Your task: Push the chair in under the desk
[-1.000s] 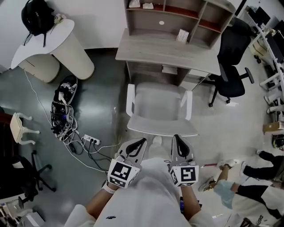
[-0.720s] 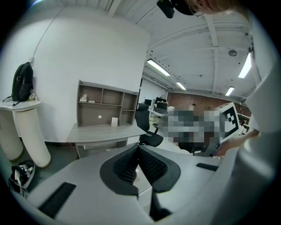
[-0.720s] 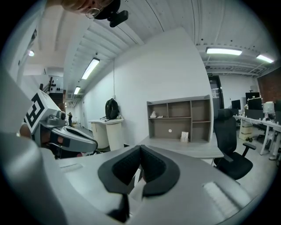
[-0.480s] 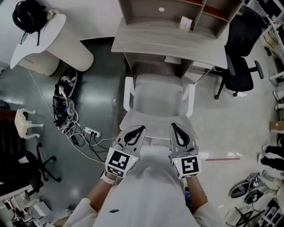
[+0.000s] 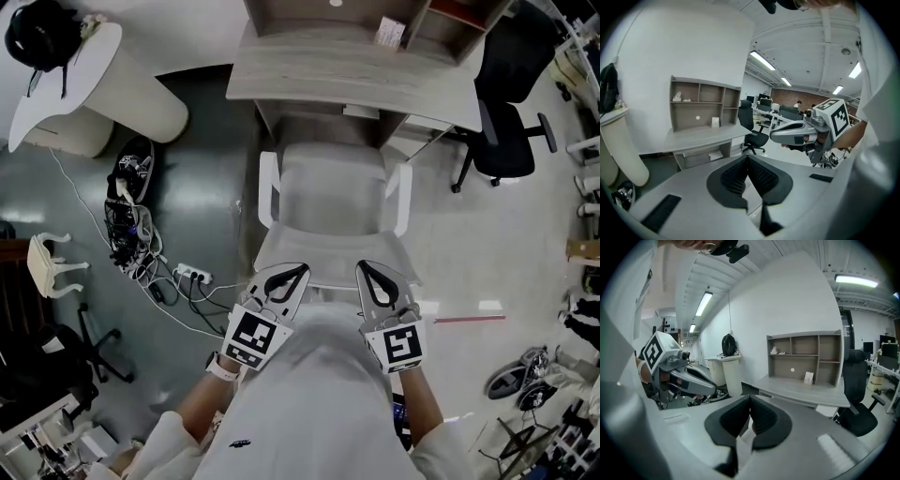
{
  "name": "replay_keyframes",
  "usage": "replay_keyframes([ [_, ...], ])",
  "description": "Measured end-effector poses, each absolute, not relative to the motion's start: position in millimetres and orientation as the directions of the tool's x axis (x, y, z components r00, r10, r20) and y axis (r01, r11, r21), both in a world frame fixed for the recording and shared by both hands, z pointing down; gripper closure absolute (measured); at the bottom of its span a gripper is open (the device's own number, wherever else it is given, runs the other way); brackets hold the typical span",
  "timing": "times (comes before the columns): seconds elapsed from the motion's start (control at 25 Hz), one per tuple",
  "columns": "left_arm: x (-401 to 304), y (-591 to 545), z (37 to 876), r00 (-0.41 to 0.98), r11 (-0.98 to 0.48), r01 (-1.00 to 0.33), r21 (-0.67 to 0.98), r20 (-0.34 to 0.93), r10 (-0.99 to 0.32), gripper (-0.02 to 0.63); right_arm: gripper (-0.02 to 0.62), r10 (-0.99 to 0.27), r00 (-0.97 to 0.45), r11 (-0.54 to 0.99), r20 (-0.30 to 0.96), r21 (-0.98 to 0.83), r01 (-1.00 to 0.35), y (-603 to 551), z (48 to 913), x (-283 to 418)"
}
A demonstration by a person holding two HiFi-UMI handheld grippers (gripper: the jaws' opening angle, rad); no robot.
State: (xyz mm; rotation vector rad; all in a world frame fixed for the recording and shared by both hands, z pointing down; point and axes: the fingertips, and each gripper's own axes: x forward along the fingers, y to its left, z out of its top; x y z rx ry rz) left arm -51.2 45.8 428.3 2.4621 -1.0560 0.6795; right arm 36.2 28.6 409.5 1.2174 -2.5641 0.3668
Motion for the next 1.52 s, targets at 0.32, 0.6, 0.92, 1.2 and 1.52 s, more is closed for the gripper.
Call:
replay_keyframes([
  [0.32,-47,47,437,0.643,-0.698,-0.698,0.160,0.567,-0.514,0.598,0.564,-0.703,-0.588,0.601,0.401,-0.107,-0.792,41,428,40],
  [0.6,-35,59,456,0.670,-0.750,-0.635,0.184,0.614,-0.417,0.564,0.521,-0.616,-0.655,0.668,0.437,-0.150,-0.728,50,439,30],
  [0.92,-26,85,507,0.676,-0.811,-0.526,0.255,0.705,-0.217,0.413,0.416,-0.471,-0.691,0.766,0.548,-0.133,-0.628,63,474,17],
  [1.2,-21,98,537,0.647,-0.858,-0.454,0.241,0.751,-0.131,0.400,0.408,-0.342,-0.680,0.832,0.648,-0.127,-0.539,85,515,13],
  [1.52,-20,106,574,0.577,-0.899,-0.388,0.201,0.814,-0.067,0.400,0.408,-0.229,-0.601,0.894,0.766,-0.078,-0.441,106,567,21],
])
